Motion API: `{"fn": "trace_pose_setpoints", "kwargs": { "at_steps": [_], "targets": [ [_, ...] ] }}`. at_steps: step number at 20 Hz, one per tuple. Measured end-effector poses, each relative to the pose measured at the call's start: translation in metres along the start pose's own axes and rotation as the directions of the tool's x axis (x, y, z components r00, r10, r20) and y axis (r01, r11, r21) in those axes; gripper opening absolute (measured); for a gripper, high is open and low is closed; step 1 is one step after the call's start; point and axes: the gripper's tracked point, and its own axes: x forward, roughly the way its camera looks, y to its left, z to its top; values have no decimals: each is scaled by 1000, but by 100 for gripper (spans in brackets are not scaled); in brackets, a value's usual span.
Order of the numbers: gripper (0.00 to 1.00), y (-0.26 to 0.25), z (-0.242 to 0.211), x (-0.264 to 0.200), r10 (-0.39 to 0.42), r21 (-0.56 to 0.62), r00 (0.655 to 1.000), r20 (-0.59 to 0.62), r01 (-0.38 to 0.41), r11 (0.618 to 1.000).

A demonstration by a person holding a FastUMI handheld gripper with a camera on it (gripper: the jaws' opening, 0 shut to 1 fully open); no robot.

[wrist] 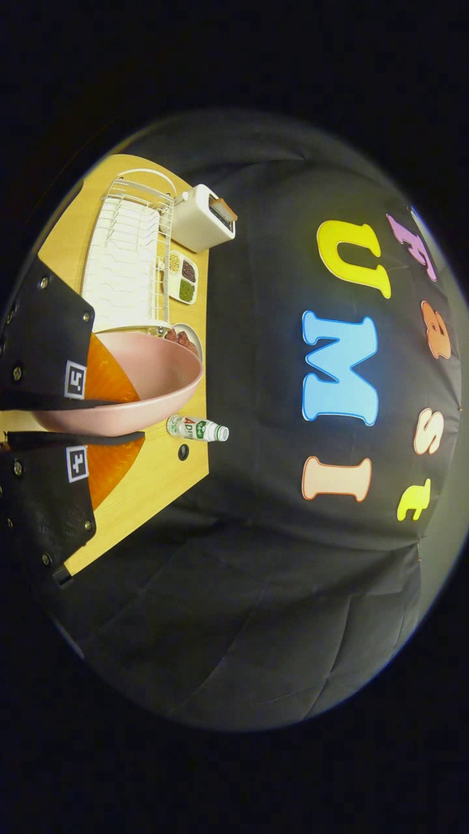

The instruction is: Take the plate from the dish rack, then take the spoon from the basket and place it into the plate.

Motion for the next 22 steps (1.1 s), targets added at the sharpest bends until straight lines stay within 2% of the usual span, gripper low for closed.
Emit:
{"fn": "trace_pose_setpoints", "kwargs": {
  "at_steps": [9, 11, 13, 17, 19, 22],
  "targets": [
    [12, -21, -75, -9, 156, 123, 982, -111, -142, 982],
    [12, -9, -96, -8, 245, 207, 959, -145, -213, 955],
    [12, 5, -114, -9, 335, 305, 928, -166, -274, 912],
    [12, 20, -148, -2, 415, 318, 888, -198, -343, 884],
    [12, 29, -165, -1, 463, 350, 860, -213, -376, 858],
    [12, 39, -190, 8, 508, 406, 827, -241, -389, 827]
  ]
}}
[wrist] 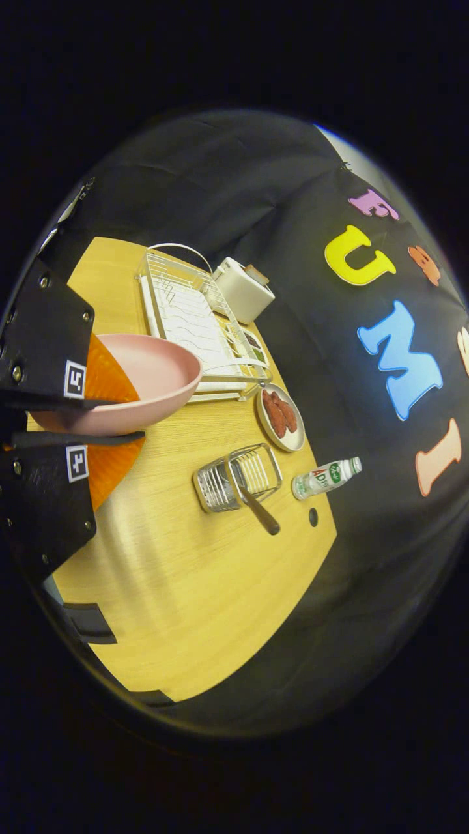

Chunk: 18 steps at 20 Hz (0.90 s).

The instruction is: Take the plate from the dish rack, then take the spoon from the basket and place it into the plate.

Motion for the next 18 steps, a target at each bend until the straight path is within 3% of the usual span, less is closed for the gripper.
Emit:
{"fn": "trace_pose_setpoints", "kwargs": {
  "at_steps": [8, 12, 18],
  "targets": [
    [12, -12, -30, 44, 60, 43, 992, -109, -55, 998],
    [12, -3, -43, 59, 135, 134, 980, -147, -115, 984],
    [12, -12, -59, 72, 150, 181, 972, -179, -117, 976]
  ]
}}
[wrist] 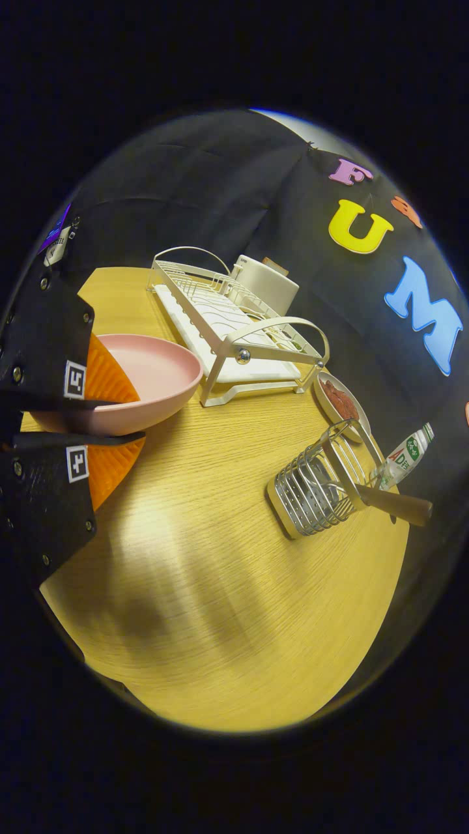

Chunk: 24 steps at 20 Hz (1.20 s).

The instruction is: Take the plate from the dish rack, then take the spoon from the basket and place it into the plate.

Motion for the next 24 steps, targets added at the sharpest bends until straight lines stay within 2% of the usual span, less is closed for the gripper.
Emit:
{"fn": "trace_pose_setpoints", "kwargs": {
  "at_steps": [3, 5, 7, 8, 11, 13, 15, 19, 21, 24],
  "targets": [
    [15, -6, -1, 2, -9, 14, 1000, -18, 10, 1000],
    [18, -9, 7, -2, -27, -27, 1000, 15, 27, 999],
    [35, -16, 20, -15, -79, -106, 995, 56, 85, 991],
    [37, -18, 29, -21, -96, -150, 992, 87, 108, 983],
    [64, -16, 57, -44, -127, -268, 972, 197, 178, 947],
    [64, -4, 83, -68, -97, -358, 944, 315, 213, 909],
    [64, 9, 100, -90, -56, -413, 922, 383, 225, 882],
    [64, 23, 137, -125, 1, -431, 857, 516, 258, 865],
    [64, 28, 152, -140, 36, -442, 813, 581, 278, 853],
    [64, 29, 168, -158, 80, -487, 752, 654, 338, 806]
  ]
}}
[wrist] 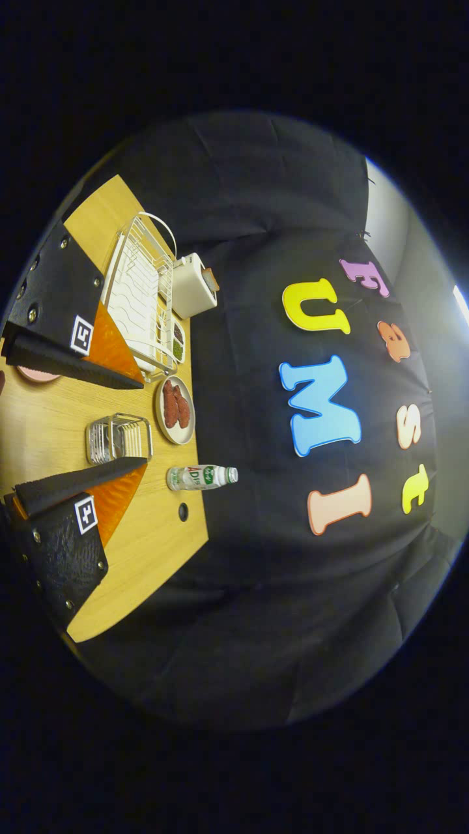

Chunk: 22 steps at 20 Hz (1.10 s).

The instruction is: Take the plate from the dish rack, then take the spoon from the basket and place it into the plate.

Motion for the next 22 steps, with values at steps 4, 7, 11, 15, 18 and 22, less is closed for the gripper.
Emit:
{"fn": "trace_pose_setpoints", "kwargs": {
  "at_steps": [4, 7, 11, 15, 18, 22],
  "targets": [
    [64, -12, -4, 4, -9, -24, 1000, 21, 10, 1000],
    [64, -26, -10, 13, -26, -13, 999, 32, 27, 1000],
    [64, -47, -32, 41, -45, 12, 998, 35, 45, 999],
    [64, -57, -56, 72, -52, 54, 998, 29, 51, 997],
    [61, -53, -64, 91, -29, 92, 999, 23, 27, 995],
    [34, -51, -56, 106, -19, 90, 999, 49, 15, 996]
  ]
}}
